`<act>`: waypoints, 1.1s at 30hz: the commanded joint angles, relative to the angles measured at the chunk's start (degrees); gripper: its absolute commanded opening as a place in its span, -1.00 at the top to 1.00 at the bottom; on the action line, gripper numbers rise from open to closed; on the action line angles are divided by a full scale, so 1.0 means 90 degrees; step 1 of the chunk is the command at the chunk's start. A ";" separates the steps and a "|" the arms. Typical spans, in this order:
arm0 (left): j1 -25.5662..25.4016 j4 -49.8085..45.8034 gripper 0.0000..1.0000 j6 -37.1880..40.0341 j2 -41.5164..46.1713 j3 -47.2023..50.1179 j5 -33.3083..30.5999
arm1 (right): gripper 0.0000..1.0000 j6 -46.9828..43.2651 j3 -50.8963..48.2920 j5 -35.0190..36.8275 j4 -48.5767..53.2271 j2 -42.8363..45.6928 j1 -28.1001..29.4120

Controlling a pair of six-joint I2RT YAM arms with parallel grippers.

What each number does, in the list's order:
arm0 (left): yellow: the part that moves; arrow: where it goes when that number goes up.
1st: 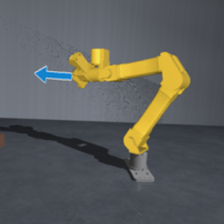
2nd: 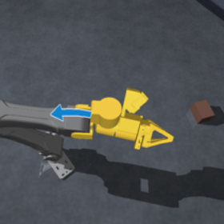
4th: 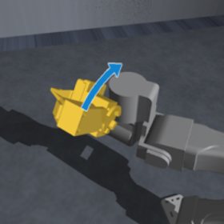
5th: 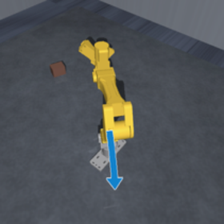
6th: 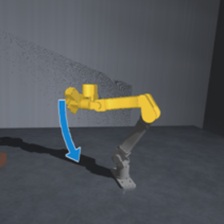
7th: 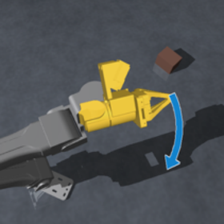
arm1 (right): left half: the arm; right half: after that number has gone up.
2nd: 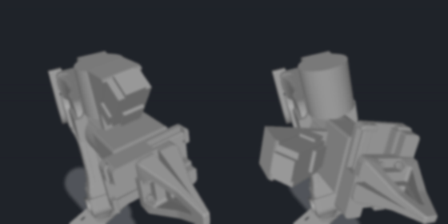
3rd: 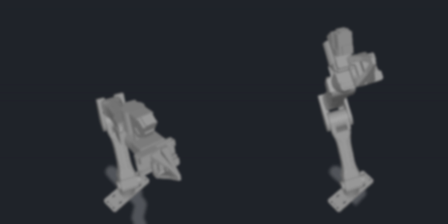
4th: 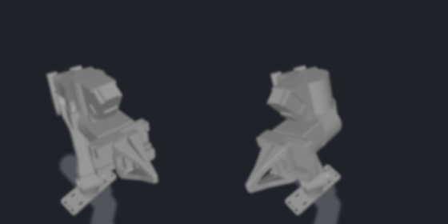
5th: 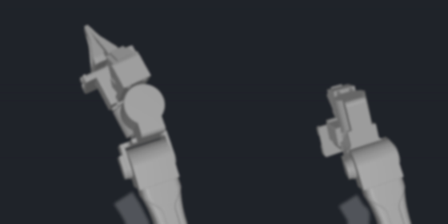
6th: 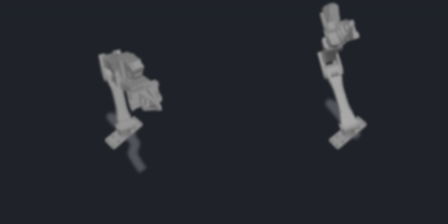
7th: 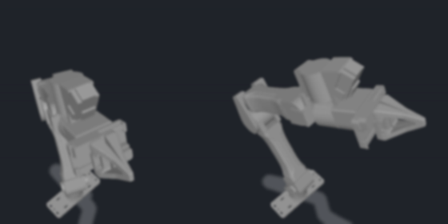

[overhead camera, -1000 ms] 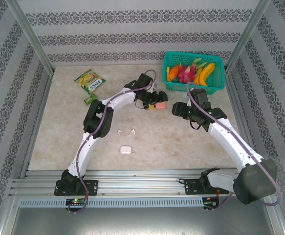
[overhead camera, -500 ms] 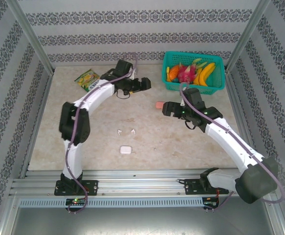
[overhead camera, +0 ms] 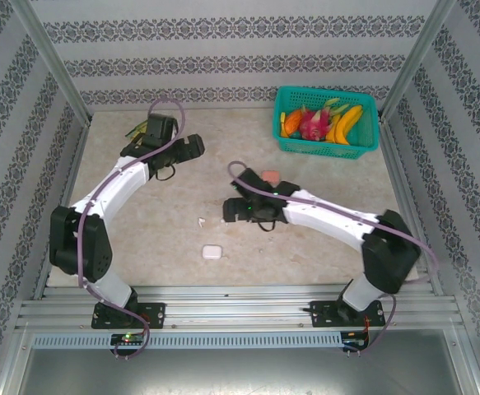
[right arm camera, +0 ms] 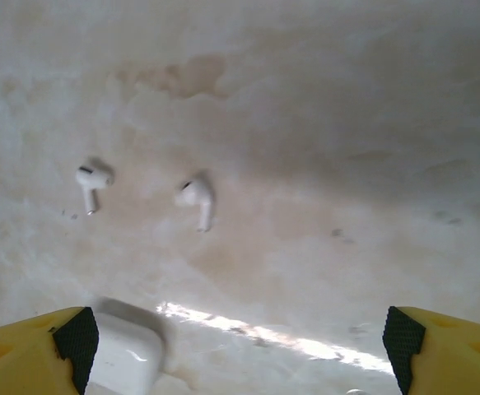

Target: Insert wireless bluetooth earbuds into charging case

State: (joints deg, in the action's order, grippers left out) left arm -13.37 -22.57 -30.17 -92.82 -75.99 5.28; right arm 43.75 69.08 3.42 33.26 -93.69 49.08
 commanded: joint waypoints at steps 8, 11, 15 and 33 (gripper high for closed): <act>0.1448 0.0441 -0.99 -0.1202 0.1054 0.0890 -0.0208 | -0.83 0.1986 0.2353 0.0545 0.1546 -0.2114 0.1160; 0.1809 0.0412 -0.99 -0.1469 0.1127 0.0978 0.0108 | -0.85 0.2143 0.3003 0.0702 0.2068 -0.2615 0.1401; 0.2038 0.0613 -1.00 -0.1627 0.1264 0.1229 0.0339 | -0.90 0.2400 0.3649 0.0849 0.2737 -0.3199 0.1675; 0.2178 0.0812 -1.00 -0.1530 0.1280 0.1595 0.0660 | -0.81 0.3089 0.2637 0.0485 0.1996 -0.3340 0.1828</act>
State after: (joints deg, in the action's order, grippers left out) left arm 5.50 -17.17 -43.40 -82.76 -62.35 10.37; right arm 69.80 93.89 8.14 52.45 -124.36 65.49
